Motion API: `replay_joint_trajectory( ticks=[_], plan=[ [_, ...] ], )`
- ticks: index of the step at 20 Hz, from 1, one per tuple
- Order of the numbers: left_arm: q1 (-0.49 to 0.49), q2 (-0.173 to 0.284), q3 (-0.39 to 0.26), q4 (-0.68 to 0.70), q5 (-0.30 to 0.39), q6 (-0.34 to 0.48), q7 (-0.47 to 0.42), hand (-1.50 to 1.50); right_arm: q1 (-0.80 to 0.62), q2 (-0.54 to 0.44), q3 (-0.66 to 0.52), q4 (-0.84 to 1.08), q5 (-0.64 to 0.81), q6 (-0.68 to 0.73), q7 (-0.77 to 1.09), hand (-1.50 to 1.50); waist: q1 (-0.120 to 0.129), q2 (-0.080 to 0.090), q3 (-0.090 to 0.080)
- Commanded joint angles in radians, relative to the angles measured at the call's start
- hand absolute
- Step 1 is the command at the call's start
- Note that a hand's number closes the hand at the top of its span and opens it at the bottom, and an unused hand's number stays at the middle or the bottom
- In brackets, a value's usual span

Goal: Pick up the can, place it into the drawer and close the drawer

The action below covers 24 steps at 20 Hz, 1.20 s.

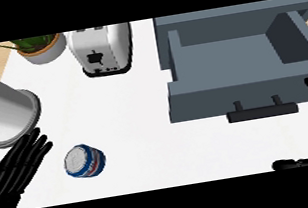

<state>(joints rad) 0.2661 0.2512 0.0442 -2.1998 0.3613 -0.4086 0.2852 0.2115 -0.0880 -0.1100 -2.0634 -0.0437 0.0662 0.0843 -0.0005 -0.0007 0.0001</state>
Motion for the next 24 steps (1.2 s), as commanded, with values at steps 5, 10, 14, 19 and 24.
replay_joint_trajectory(
  ticks=[5,10,14,19,24],
  plan=[
    [-0.07,-0.046,0.019,0.206,-0.113,-0.07,-0.119,-1.5,0.032,-0.051,-0.101,0.005,-0.089,0.091,-0.024,-1.5,-0.004,0.0,0.0],
    [-0.033,-0.101,-0.024,0.216,-0.208,-0.077,-0.169,-1.5,0.011,-0.002,-0.072,0.002,-0.034,0.064,-0.022,-1.5,0.001,0.0,0.0],
    [-0.056,-0.104,0.011,0.297,-0.219,-0.083,-0.215,-1.5,0.007,0.007,-0.062,-0.019,-0.003,0.05,0.017,-1.5,0.0,0.0,0.0],
    [-0.026,-0.132,0.006,0.386,-0.333,-0.071,-0.365,-1.5,0.026,0.022,-0.072,0.057,0.0,0.078,-0.077,-1.5,0.0,0.0,0.0],
    [-0.081,-0.119,0.041,0.483,-0.318,-0.08,-0.382,-1.5,0.045,0.033,-0.072,-0.023,-0.009,0.085,-0.021,-1.5,-0.001,0.0,0.0]
  ],
)
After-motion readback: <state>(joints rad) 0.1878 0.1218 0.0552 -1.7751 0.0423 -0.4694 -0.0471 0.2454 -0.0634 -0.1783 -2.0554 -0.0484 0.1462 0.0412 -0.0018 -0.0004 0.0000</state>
